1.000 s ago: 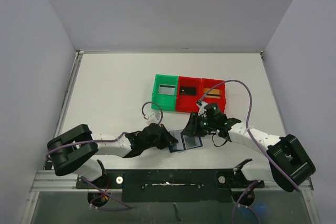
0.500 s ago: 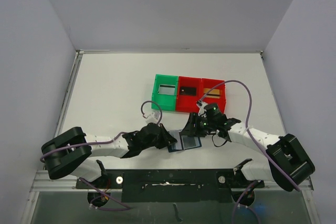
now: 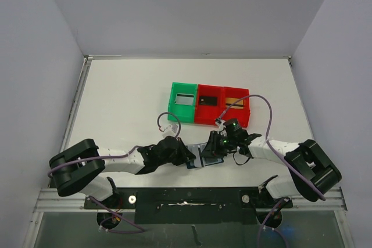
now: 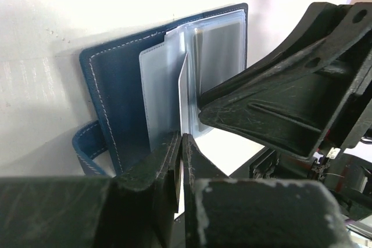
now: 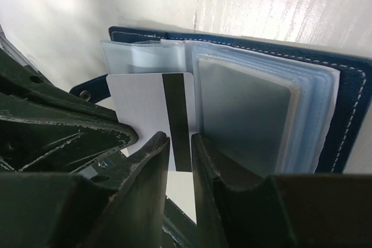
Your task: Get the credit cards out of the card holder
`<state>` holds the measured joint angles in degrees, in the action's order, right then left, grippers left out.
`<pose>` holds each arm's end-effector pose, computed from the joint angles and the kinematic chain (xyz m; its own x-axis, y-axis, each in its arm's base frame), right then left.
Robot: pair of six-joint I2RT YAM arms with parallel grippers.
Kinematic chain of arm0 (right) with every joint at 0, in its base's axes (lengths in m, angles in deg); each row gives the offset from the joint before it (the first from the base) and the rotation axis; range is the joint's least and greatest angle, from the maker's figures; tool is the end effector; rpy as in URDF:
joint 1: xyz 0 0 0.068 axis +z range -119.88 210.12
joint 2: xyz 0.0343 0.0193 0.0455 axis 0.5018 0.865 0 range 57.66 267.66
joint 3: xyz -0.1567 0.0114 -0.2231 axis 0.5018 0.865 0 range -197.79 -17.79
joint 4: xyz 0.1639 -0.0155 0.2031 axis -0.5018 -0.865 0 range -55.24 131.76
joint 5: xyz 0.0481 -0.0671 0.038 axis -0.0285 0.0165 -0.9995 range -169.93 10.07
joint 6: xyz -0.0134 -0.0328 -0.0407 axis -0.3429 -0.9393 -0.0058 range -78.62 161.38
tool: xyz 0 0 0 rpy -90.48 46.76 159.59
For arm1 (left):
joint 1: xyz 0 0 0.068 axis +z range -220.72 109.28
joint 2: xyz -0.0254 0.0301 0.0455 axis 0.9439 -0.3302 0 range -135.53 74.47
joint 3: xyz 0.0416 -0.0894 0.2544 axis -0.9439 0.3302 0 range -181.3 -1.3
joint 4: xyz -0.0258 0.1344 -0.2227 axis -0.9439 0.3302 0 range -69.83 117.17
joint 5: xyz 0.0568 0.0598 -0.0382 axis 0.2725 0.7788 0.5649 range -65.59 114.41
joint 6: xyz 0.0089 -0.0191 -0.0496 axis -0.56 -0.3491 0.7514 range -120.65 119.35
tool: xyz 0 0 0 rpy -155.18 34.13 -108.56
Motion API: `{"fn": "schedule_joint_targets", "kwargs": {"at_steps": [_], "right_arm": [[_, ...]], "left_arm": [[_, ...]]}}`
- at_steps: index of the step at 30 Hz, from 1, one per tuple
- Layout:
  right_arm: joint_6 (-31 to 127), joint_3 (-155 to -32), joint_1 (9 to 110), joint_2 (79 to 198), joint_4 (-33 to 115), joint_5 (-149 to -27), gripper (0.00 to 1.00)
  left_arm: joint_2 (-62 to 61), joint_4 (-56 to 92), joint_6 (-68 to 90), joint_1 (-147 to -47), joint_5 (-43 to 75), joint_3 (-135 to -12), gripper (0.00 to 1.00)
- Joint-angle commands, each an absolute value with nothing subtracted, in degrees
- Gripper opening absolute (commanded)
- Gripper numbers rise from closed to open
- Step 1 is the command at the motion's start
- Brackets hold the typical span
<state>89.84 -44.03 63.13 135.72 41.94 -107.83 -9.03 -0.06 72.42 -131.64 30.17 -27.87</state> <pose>0.1832 0.1390 0.1336 -0.9787 0.1529 -0.1369 0.0114 0.7064 0.7077 0.1304 -0.2271 0.1379 -0.8790 -0.3778 -0.2909 -0.0361 0.6609 -0.7496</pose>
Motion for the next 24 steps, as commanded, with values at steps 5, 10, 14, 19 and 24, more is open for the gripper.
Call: {"fn": "schedule_joint_targets", "kwargs": {"at_steps": [5, 10, 14, 19, 24], "right_arm": [[90.39, -42.64, 63.58, 137.07, 43.06, -106.56, 0.2], [89.54, -43.4, 63.43, 137.48, 41.76, -105.71, 0.18], [89.46, -43.82, 63.43, 136.22, 41.63, -105.6, 0.18], [89.38, -44.95, 63.28, 132.46, 41.44, -105.67, 0.24], [88.2, -47.43, 62.39, 127.79, 39.2, -104.69, 0.41]], "left_arm": [[-12.3, -4.08, 72.81, -131.19, 27.97, -30.78, 0.13], [-14.66, -4.33, 72.44, -131.27, 27.04, -32.76, 0.13], [-13.76, -2.12, 72.69, -131.26, 28.29, -32.84, 0.02], [-10.09, -1.54, 73.26, -131.2, 30.02, -30.29, 0.0], [-6.0, -3.89, 71.62, -131.23, 31.24, -28.26, 0.0]]}}
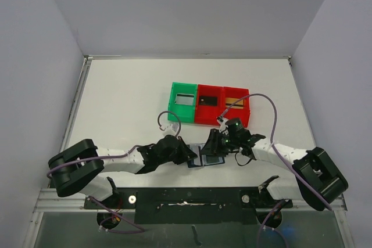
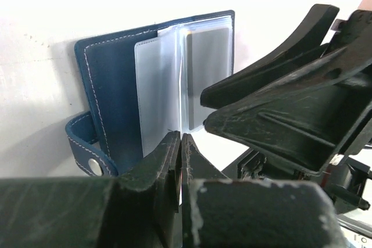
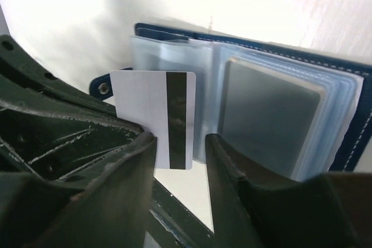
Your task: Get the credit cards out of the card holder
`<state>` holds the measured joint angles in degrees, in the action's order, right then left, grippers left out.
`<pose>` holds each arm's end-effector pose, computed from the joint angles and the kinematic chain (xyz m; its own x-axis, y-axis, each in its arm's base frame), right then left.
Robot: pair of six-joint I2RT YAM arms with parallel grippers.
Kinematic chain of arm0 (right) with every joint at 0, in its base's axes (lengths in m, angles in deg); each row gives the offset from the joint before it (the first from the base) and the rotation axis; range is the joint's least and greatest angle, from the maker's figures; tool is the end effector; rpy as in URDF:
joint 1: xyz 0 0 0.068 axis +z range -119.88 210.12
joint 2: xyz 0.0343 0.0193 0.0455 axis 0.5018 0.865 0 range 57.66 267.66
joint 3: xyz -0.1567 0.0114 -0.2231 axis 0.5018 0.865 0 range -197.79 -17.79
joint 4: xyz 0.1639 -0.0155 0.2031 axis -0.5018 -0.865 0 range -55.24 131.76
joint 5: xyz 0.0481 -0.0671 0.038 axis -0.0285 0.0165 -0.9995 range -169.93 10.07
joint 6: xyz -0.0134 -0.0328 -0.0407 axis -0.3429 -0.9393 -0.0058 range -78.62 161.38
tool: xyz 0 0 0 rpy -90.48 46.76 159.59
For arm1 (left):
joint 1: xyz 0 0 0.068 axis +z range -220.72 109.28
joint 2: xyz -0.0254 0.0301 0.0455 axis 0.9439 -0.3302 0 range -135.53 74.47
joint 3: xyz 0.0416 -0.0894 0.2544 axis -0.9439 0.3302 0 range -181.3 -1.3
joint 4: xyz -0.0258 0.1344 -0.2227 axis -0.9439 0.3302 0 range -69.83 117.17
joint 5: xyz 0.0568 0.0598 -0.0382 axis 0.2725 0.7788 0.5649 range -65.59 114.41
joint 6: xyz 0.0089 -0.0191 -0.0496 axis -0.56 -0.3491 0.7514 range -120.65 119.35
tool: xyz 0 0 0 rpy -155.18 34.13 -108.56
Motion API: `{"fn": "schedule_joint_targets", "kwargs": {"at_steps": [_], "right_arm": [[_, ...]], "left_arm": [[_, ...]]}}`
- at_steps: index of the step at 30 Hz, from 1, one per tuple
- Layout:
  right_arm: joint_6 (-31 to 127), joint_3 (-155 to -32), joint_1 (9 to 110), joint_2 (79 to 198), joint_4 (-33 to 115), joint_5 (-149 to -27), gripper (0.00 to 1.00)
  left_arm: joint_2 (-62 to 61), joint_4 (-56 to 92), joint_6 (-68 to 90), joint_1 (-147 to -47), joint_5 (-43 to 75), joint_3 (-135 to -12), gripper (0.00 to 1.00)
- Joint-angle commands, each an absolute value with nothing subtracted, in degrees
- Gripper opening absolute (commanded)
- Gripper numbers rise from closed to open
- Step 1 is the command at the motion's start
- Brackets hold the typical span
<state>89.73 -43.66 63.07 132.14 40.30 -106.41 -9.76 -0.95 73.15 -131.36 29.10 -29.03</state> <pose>0.1795 0.1353 0.1426 -0.9709 0.1677 -0.1711 -0.0024 0.7075 0.7067 0.1339 -0.2321 0.1416 -0.8819 -0.3843 -0.2729 -0.0394 0.6371 -0.7698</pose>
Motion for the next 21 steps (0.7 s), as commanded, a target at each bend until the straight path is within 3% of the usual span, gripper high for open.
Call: {"fn": "schedule_joint_targets", "kwargs": {"at_steps": [1, 4, 14, 18, 21], "right_arm": [[87.65, -48.4, 62.36, 127.19, 37.35, -103.3, 0.47], [84.86, -51.06, 62.3, 125.7, 33.07, -99.29, 0.6], [80.99, -50.48, 61.12, 115.41, 33.39, -88.23, 0.7], [81.47, -50.88, 58.56, 111.98, 31.15, -89.3, 0.97], [78.75, -51.63, 53.07, 111.62, 26.42, -90.45, 1.0]], "left_arm": [[-5.75, -3.9, 71.0, -131.26, 31.21, -28.7, 0.0], [-4.75, -1.0, 68.36, -131.27, 31.49, -31.21, 0.0], [6.69, -2.88, 63.89, -130.42, 34.36, -26.44, 0.0], [10.53, -1.75, 62.18, -128.52, 33.51, -25.23, 0.0], [13.47, -2.11, 62.79, -125.24, 30.07, -23.55, 0.0]]}}
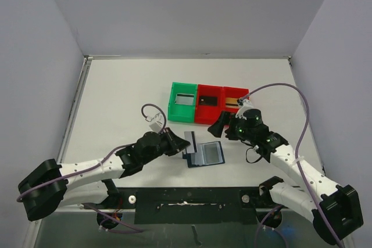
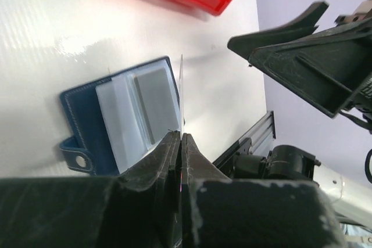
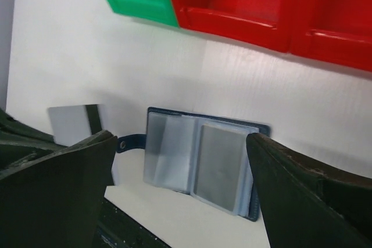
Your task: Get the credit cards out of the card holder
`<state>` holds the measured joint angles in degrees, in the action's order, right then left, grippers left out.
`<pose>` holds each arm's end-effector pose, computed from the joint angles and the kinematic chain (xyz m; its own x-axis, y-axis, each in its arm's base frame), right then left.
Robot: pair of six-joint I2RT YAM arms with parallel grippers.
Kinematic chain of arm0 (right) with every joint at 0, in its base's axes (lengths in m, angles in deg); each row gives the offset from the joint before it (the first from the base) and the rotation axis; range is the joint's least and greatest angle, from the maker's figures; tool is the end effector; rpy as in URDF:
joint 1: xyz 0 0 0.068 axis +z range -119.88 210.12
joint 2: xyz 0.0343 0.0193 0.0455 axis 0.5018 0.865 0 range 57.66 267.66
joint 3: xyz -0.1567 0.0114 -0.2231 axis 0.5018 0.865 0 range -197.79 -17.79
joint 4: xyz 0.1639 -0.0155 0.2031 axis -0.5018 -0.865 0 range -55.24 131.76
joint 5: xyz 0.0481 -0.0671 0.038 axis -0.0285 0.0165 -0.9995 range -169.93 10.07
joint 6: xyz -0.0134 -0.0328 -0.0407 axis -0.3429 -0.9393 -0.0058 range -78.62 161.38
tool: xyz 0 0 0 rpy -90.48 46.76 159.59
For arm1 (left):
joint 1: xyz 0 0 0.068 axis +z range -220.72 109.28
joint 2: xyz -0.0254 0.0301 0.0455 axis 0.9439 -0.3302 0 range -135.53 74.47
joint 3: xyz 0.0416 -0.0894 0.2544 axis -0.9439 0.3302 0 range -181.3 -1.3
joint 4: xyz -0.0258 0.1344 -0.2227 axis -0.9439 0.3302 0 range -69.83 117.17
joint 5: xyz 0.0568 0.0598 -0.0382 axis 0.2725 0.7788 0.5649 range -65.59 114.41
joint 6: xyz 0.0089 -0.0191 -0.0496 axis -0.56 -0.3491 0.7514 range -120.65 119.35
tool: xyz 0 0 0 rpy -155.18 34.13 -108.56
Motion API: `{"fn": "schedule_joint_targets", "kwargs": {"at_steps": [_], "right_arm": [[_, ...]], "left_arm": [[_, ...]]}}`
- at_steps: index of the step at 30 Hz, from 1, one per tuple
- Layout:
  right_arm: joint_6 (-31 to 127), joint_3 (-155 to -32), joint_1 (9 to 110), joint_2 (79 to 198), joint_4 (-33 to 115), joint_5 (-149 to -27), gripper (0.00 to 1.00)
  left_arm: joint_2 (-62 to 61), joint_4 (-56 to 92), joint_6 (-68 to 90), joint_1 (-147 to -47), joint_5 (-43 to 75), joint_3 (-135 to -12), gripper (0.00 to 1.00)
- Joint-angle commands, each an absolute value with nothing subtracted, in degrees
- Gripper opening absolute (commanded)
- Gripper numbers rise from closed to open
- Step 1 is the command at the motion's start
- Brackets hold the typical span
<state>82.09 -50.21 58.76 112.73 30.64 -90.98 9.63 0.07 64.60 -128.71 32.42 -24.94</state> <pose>0.1797 0.1060 0.2304 -0.7678 0.3100 -0.5607 -0.1444 0.7689 0.6228 0.1280 -0.1954 0.1969 -0.7798 -0.4490 -0.4361 0.1494 0.5431 -0.8263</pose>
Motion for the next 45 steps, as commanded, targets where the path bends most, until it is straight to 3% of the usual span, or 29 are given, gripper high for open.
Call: {"fn": "schedule_joint_targets", "kwargs": {"at_steps": [1, 6, 16, 22, 29, 35, 45], "right_arm": [[77.38, -51.24, 50.56, 111.34, 26.24, -93.34, 1.0], [78.96, -46.85, 43.78, 108.8, 34.46, -111.37, 0.97], [91.25, -42.94, 44.41, 112.67, 56.02, -124.2, 0.85], [79.63, -53.51, 47.15, 121.57, 38.75, -111.94, 0.83], [73.48, -75.17, 58.58, 139.93, 20.26, -78.64, 0.87], [72.51, -86.01, 61.82, 150.17, 18.72, -70.05, 0.86], [72.05, -98.17, 65.93, 161.75, 14.42, -66.89, 0.88]], "left_arm": [[14.62, -3.25, 62.47, -124.14, 28.27, -22.87, 0.0], [20.69, -1.93, 59.18, -120.54, 25.58, -21.94, 0.0], [23.86, -10.54, 65.07, -111.36, 12.93, -16.16, 0.0], [27.52, -4.13, 64.96, -110.23, 14.82, -16.25, 0.0], [31.76, 8.34, 64.44, -108.93, 19.4, -18.0, 0.0], [34.27, 16.68, 60.78, -108.5, 19.78, -21.24, 0.0], [35.43, 19.47, 60.08, -108.41, 19.85, -22.0, 0.0]]}}
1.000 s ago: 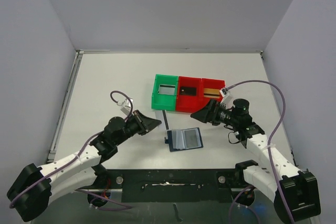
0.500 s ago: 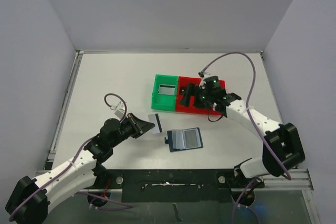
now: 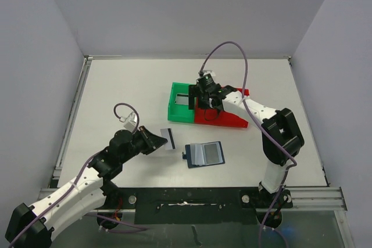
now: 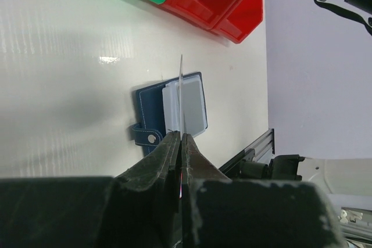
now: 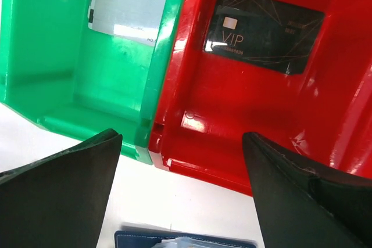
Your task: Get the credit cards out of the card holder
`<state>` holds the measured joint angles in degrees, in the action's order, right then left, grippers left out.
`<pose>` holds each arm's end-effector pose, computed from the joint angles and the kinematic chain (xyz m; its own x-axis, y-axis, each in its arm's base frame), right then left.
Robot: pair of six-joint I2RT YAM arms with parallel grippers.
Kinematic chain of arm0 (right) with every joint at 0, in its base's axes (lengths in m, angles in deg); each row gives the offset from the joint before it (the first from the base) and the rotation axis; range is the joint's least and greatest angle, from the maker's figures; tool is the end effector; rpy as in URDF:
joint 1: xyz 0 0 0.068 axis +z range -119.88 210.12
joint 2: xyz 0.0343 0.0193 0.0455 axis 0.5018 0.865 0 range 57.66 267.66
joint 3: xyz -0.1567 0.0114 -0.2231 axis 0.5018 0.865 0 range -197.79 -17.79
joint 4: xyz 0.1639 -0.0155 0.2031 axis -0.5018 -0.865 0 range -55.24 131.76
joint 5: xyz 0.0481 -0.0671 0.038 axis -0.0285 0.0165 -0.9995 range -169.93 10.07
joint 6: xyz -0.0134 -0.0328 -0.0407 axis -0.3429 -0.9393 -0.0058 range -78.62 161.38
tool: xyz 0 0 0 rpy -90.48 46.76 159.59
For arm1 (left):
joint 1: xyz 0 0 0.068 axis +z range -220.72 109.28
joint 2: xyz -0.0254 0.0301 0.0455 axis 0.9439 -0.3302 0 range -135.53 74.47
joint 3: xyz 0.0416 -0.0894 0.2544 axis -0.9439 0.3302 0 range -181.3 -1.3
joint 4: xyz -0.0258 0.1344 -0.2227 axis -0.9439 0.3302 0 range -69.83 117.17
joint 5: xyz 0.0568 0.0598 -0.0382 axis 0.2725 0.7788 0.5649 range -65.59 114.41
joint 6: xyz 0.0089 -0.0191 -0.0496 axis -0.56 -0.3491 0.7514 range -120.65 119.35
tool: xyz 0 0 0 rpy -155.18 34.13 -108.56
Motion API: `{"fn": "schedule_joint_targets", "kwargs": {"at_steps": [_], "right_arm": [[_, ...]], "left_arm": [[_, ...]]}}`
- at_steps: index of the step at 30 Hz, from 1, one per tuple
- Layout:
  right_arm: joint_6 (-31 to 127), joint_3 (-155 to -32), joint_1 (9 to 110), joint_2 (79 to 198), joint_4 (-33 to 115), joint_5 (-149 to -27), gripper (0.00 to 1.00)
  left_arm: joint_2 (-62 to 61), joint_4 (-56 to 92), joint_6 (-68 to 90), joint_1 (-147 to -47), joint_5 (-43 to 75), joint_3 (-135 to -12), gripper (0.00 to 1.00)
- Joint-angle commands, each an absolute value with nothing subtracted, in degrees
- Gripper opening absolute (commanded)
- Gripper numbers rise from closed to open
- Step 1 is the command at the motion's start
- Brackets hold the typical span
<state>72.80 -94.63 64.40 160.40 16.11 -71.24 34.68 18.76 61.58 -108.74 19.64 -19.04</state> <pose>0.3275 0.2168 0.2325 -0.8020 0.0769 -0.5923 -0.0715 0.9722 0.2231 0.1314 -0.1065 0.2075 -0.7267 -0.5511 -0.4101 0.0688 0.5355 -0.8417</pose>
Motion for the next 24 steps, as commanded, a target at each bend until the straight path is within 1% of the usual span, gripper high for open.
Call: {"fn": "schedule_joint_targets", "kwargs": {"at_steps": [1, 11, 19, 24], "right_arm": [[72.07, -98.66, 66.28, 162.58, 14.3, -66.74, 0.88], [71.9, -101.95, 69.71, 168.4, 11.83, -62.16, 0.86], [71.35, -100.7, 71.12, 167.17, 11.27, -62.04, 0.84], [71.52, -98.85, 71.18, 165.61, 12.32, -65.2, 0.83]], "left_arm": [[35.51, 19.71, 60.08, -108.37, 19.92, -22.03, 0.0], [36.97, 21.16, 60.67, -108.28, 20.32, -22.03, 0.0], [37.52, 21.62, 60.96, -108.26, 20.46, -21.69, 0.0], [36.34, 20.82, 60.98, -108.26, 20.12, -21.87, 0.0]]}}
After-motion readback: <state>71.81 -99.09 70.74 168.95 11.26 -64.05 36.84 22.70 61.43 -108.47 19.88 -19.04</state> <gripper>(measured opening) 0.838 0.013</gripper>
